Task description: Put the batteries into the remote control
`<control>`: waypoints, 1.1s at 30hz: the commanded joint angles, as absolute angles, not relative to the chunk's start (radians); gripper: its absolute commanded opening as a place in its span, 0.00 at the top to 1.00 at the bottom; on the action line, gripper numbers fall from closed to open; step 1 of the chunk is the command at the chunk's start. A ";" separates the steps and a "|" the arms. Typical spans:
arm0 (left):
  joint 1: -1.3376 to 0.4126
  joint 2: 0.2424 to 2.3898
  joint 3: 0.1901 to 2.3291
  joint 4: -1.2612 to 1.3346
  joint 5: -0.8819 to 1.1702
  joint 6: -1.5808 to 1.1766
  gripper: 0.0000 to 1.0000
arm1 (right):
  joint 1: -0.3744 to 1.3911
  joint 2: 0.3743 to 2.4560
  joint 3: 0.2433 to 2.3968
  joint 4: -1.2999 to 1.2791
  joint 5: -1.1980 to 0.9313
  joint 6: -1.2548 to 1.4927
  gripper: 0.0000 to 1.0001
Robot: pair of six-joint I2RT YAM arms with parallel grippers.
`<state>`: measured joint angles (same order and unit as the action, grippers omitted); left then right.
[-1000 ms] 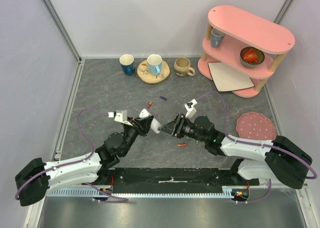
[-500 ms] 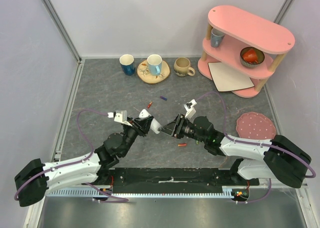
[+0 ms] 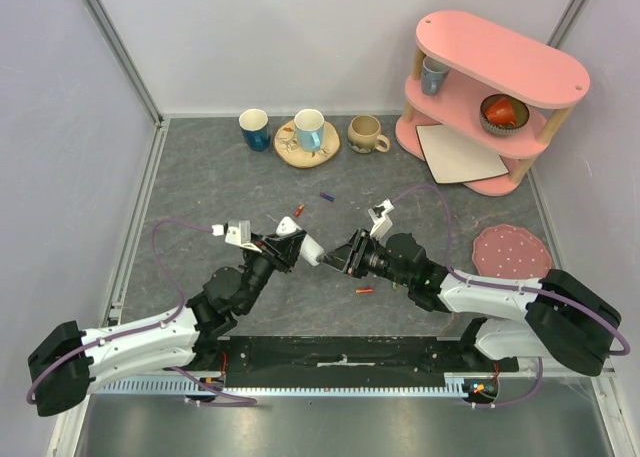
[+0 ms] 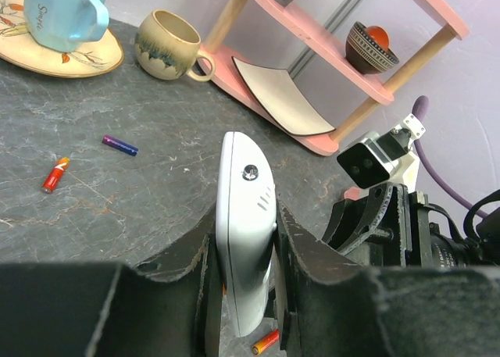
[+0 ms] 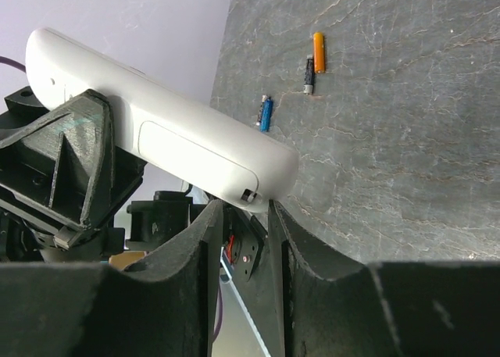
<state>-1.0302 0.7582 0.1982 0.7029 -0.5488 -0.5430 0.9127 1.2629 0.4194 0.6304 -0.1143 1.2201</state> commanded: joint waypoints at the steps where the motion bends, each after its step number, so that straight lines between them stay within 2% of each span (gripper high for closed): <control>1: -1.040 0.738 0.236 0.733 -0.578 -0.506 0.98 | 0.916 1.261 0.446 0.649 -0.077 1.229 0.64; 33: -1.060 0.736 0.230 0.732 -0.578 -0.529 0.98 | 0.917 1.302 0.494 0.653 -0.066 1.247 0.81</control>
